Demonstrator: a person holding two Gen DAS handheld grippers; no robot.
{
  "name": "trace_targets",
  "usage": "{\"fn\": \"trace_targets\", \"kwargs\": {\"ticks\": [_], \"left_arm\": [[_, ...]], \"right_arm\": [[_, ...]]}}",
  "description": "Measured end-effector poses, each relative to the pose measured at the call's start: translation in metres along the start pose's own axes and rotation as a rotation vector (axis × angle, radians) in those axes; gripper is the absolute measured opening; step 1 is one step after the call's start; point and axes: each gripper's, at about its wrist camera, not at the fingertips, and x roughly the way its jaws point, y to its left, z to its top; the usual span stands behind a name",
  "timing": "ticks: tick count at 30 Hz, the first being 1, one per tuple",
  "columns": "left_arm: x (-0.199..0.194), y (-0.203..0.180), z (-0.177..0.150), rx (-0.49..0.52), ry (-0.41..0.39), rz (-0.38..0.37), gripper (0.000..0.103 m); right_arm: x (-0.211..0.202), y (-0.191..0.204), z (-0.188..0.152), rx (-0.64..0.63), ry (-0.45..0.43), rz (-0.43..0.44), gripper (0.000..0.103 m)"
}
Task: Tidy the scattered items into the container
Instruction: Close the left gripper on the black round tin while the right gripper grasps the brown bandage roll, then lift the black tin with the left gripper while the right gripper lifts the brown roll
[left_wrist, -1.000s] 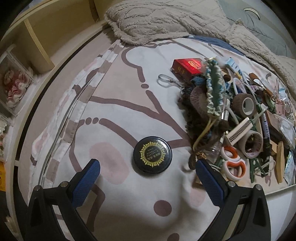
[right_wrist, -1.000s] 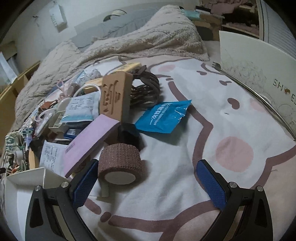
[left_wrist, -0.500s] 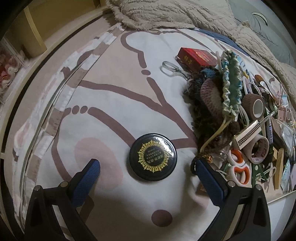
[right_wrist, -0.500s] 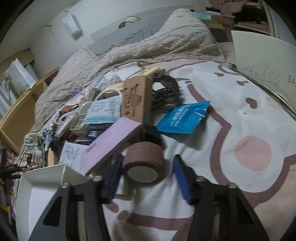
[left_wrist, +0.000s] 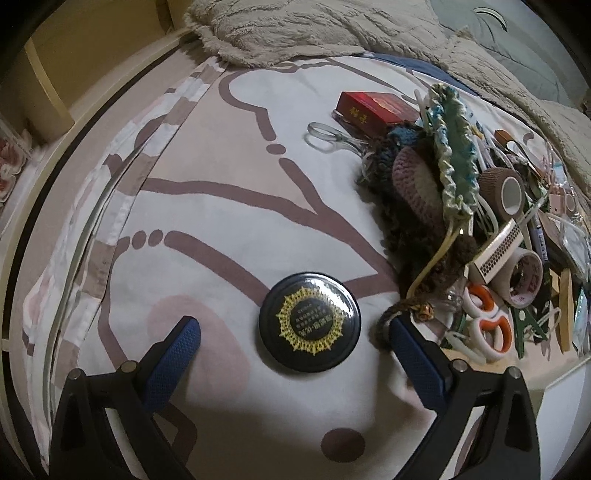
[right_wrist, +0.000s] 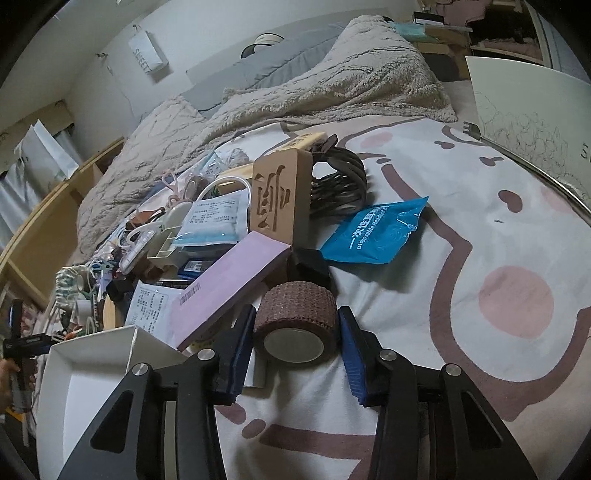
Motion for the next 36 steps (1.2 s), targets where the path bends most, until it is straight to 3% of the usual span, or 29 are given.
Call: {"fn": "trace_targets", "kwargs": {"ticks": [4,19,36], "left_arm": [[-0.001,0.001,-0.001,0.002,-0.001,-0.018,0.097],[-0.006,-0.012,-0.001,0.135,-0.036,0.008,0.050],[-0.023,-0.017,-0.027,0.282,-0.046,-0.049,0.050]], "right_arm": [[0.000,0.000,0.000,-0.001,0.000,-0.002,0.044],[-0.001,0.001,0.000,-0.007,-0.003,-0.010,0.044],[-0.012,0.012,-0.001,-0.024,0.026,-0.098,0.044]]}}
